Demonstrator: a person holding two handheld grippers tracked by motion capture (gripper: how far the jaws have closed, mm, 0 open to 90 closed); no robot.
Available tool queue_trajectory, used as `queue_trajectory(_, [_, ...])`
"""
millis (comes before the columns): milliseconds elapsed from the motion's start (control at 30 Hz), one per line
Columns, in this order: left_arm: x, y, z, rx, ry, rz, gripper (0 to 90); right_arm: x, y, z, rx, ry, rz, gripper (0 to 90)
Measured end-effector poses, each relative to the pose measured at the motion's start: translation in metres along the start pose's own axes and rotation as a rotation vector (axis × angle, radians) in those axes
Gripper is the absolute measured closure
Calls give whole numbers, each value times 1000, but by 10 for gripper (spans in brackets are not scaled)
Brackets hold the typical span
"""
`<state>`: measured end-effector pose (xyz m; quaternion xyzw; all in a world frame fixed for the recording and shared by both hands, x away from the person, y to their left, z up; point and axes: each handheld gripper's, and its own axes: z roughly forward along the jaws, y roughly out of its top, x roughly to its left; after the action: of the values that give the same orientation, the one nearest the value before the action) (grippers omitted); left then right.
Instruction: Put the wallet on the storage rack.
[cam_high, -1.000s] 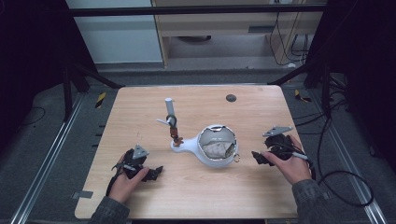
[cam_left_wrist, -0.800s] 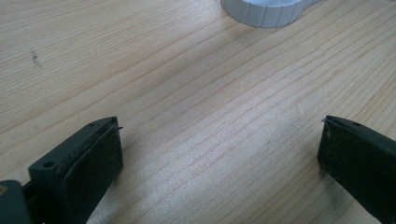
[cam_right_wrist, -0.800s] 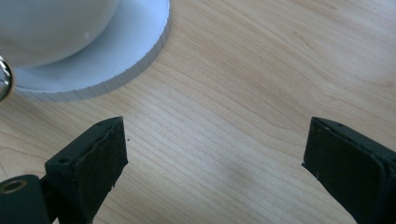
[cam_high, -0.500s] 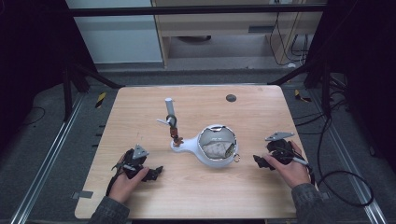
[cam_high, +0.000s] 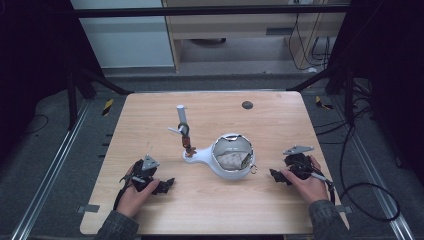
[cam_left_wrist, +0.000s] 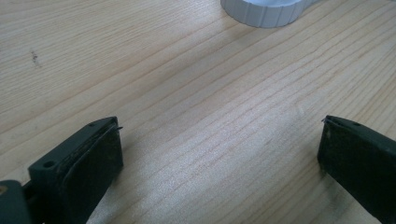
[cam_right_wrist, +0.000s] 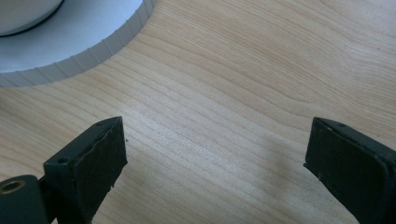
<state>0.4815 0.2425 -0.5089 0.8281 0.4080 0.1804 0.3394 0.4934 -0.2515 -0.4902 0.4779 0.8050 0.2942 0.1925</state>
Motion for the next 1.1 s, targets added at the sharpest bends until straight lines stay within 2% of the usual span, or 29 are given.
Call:
queue_trajectory(400, [0, 0, 0, 0, 0, -1, 0, -2, -1, 11, -24, -16, 36, 49])
queue_trajectory(633, [0, 0, 0, 0, -1, -1, 0, -2, -4, 17, -19, -12, 55, 37])
queue_trajectory(833, [0, 0, 0, 0, -1, -2, 0, 0, -5, 20, -38, -27, 63, 14])
queue_trajectory(900, [0, 0, 0, 0, -1, -2, 0, 0, -6, 20, -56, -28, 66, 9])
queue_trajectory(933, [0, 0, 0, 0, -1, -2, 0, 2, -9, 21, -85, -34, 77, 6])
queue_trajectory(1100, [0, 0, 0, 0, -1, 0, 0, 2, -10, 20, -86, -43, 77, 6])
